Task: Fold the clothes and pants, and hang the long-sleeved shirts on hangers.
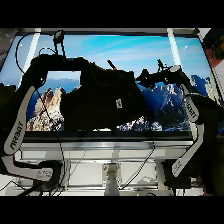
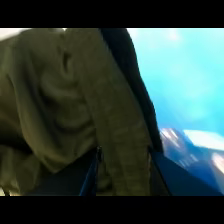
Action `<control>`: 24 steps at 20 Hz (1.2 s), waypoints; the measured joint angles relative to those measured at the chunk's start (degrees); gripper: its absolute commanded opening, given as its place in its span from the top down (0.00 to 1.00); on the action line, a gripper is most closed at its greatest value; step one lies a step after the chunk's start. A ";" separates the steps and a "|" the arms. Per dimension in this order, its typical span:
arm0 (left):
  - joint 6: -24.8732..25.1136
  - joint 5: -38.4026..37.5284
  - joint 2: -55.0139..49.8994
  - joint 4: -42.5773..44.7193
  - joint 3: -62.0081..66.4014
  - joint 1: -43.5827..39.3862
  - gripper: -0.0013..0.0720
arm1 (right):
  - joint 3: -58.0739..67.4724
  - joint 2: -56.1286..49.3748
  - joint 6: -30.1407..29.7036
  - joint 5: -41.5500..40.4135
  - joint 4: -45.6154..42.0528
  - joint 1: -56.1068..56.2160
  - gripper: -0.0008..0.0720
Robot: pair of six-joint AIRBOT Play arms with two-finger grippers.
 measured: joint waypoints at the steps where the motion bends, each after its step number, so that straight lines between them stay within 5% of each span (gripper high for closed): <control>1: 0.02 0.22 0.07 0.04 0.00 -0.39 0.97 | -0.02 -0.61 -0.33 -0.76 0.17 0.37 0.51; 10: 0.02 1.77 0.22 0.46 0.00 -1.53 0.97 | 0.74 -2.21 -1.18 -2.80 -0.72 1.20 0.55; 11: 0.02 1.92 0.22 0.46 0.00 -1.53 0.97 | 1.03 -2.27 -1.20 -2.38 -0.94 1.22 0.66; 12: 0.02 2.01 0.22 0.46 0.00 -1.60 0.97 | 1.25 -2.27 -1.22 -2.05 -1.11 1.44 0.94; 18: -0.87 2.12 -0.02 8.02 0.00 -0.42 0.97 | 1.90 -1.36 -1.49 0.57 -0.83 3.54 0.97; 24: -12.37 -0.79 3.72 26.71 1.09 3.26 0.97 | 2.01 8.81 1.68 2.16 -3.85 3.72 0.97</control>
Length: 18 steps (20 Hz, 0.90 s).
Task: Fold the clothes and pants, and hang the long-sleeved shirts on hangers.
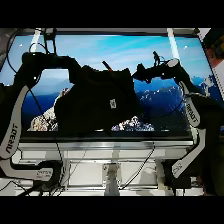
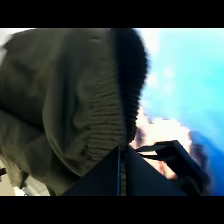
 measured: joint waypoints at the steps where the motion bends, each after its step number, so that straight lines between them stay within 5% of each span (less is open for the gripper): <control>1: -0.52 -0.55 0.83 1.81 0.11 0.28 0.97 | 0.00 2.21 1.62 0.02 -2.51 -0.04 0.97; 10: -2.84 -0.31 0.46 3.65 0.22 0.24 0.97 | -0.07 12.31 11.47 9.29 -23.78 -3.87 0.96; 11: -2.86 0.02 -0.63 3.21 0.24 -0.04 0.92 | -0.07 12.11 11.69 9.94 -24.35 -3.89 0.91; 13: -2.89 0.76 -3.23 2.80 0.22 -0.59 0.39 | -0.07 11.61 12.11 10.21 -25.42 -3.76 0.56; 14: -2.93 0.74 -4.50 2.54 0.22 -0.76 0.25 | -0.07 11.54 12.24 9.92 -25.53 -3.69 0.37; 18: -4.63 -0.42 -7.63 2.93 0.22 -0.28 0.25 | -0.07 11.26 12.48 7.06 -26.18 -3.69 0.29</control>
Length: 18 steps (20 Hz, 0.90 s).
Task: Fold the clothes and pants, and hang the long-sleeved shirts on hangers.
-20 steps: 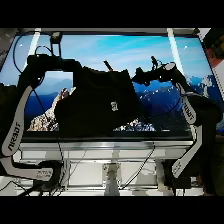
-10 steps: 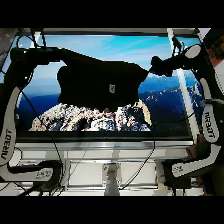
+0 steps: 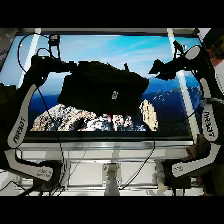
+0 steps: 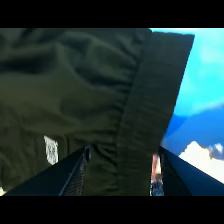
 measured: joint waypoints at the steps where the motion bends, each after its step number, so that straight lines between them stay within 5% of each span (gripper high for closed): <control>1: -0.31 -0.72 -0.28 0.42 0.00 0.50 0.25 | 0.00 -0.04 0.00 -0.83 -0.20 0.00 0.29; 5: -2.89 -3.67 0.68 1.29 0.07 3.80 0.26 | 0.00 -0.07 0.04 -3.48 -0.44 0.00 0.30; 6: -3.23 -3.91 1.29 1.44 0.07 4.81 0.40 | 0.00 -0.07 0.04 -3.89 -0.44 0.00 0.39; 7: -3.52 -3.98 1.86 1.44 0.07 5.68 0.80 | 0.00 -0.07 0.04 -4.35 -0.48 0.00 0.64; 8: -3.87 -3.32 2.45 1.46 0.07 6.58 0.97 | 0.00 -0.07 0.04 -5.05 -0.46 0.00 0.96; 13: -2.10 2.54 4.31 0.37 0.07 9.49 0.97 | -0.11 -0.07 -0.37 -6.05 -0.15 0.00 0.97; 18: 9.07 11.02 6.93 -13.14 -5.11 13.25 0.97 | -8.00 3.28 -8.26 -5.20 10.47 0.04 0.97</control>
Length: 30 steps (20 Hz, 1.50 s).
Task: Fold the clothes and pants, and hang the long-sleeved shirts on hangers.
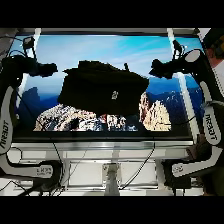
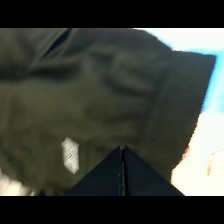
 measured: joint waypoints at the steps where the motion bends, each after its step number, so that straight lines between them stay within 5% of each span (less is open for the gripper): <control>1: 1.49 0.90 1.11 -2.80 -2.23 1.03 0.97 | -3.30 1.66 -1.88 -0.48 3.06 0.00 0.97; 10: 6.23 3.63 14.93 -21.57 -31.32 10.38 0.97 | -31.39 17.46 -14.29 -6.56 25.09 0.13 0.94; 11: 6.29 3.69 15.76 -23.15 -33.53 10.49 0.89 | -32.65 18.01 -14.84 -7.02 25.53 0.28 0.78; 13: 6.29 2.60 16.59 -24.92 -36.24 10.19 0.19 | -34.32 18.58 -15.56 -8.26 24.63 0.72 0.22; 14: 5.73 1.38 16.72 -25.59 -37.00 9.81 0.14 | -34.84 18.80 -15.61 -9.20 24.22 0.87 0.13; 22: -12.55 -9.81 11.67 -27.30 -39.01 8.11 0.27 | -36.04 19.04 -15.63 -14.16 23.04 1.18 0.13; 30: -16.85 -20.46 7.30 -28.57 -39.04 6.10 0.36 | -36.11 19.06 -15.65 -14.25 22.97 1.18 0.14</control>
